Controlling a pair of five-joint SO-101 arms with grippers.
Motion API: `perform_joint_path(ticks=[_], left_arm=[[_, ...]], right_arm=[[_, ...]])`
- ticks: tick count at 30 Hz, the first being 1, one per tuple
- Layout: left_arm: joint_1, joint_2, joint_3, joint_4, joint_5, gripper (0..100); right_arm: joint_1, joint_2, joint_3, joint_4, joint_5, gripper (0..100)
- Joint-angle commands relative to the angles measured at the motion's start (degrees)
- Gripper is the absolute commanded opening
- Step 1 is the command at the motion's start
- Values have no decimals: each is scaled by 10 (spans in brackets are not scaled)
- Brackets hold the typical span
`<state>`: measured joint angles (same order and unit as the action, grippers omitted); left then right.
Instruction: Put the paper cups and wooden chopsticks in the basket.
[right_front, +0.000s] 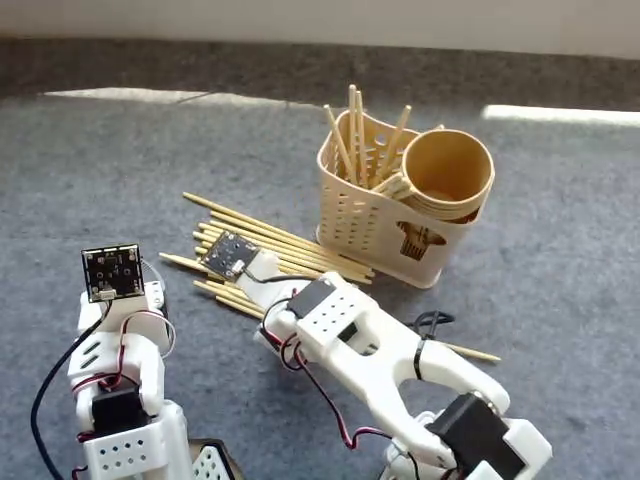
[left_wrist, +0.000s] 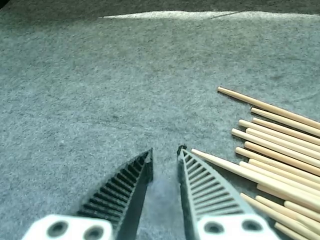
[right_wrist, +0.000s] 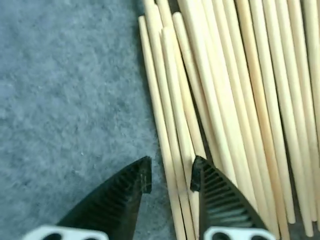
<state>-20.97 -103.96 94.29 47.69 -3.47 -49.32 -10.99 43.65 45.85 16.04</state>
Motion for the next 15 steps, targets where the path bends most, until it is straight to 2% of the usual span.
perform_joint_path(ticks=[1,15], left_arm=[[12,-1,-6,-11,-6,95],[13,-1,-6,-11,-6,95]], right_arm=[[13,0,-29,6,8,141],[6,2,-28,2,9,141]])
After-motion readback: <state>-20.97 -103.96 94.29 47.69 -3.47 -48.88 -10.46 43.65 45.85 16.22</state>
